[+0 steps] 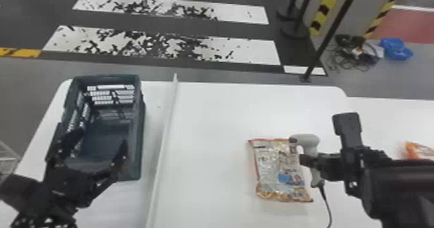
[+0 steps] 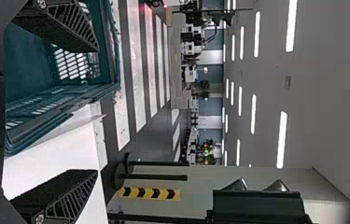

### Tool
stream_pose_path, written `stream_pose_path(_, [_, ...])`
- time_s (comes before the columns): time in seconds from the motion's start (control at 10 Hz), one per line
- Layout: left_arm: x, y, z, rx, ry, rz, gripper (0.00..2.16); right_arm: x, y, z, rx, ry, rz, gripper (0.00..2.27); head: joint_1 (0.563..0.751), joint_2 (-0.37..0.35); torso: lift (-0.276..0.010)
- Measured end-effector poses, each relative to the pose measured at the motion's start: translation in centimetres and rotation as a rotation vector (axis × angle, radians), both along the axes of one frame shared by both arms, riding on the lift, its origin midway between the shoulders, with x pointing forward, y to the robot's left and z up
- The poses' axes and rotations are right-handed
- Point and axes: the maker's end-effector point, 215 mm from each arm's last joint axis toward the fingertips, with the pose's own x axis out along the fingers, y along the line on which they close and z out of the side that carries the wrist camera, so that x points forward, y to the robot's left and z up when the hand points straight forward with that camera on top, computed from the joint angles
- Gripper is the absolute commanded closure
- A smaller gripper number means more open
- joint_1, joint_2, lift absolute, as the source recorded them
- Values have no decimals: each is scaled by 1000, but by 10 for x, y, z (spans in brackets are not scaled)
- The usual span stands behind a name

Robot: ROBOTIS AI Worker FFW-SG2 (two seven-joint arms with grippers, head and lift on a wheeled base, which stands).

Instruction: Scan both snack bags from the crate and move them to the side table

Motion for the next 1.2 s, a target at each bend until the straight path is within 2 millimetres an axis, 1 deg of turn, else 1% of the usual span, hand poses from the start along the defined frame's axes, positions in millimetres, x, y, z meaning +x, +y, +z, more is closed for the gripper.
stream_pose_path(0.3, [0, 0, -1, 0, 1, 1, 66, 11, -68, -14, -9, -37, -90, 2246, 695, -241, -29])
stream_pose_path(0.5, [0, 0, 0, -1, -1, 1, 66, 18, -106, -21, -32, -51, -120, 2246, 695, -296, -29])
stream_pose_path(0.6, [0, 0, 0, -1, -3, 2, 66, 21, -120, -25, -46, -49, -126, 2246, 695, -316, -29])
stream_pose_path(0.8, [2, 0, 1, -4, -5, 3, 66, 26, -143, -36, -68, -39, -135, 2246, 695, -341, -29])
stream_pose_path(0.9, [2, 0, 0, -5, -4, 5, 66, 28, -151, -42, -77, -34, -135, 2246, 695, -350, -29])
stream_pose_path(1.2, [2, -1, -1, -7, -2, 6, 66, 30, -158, -60, -87, -22, -127, 2240, 695, -350, -29])
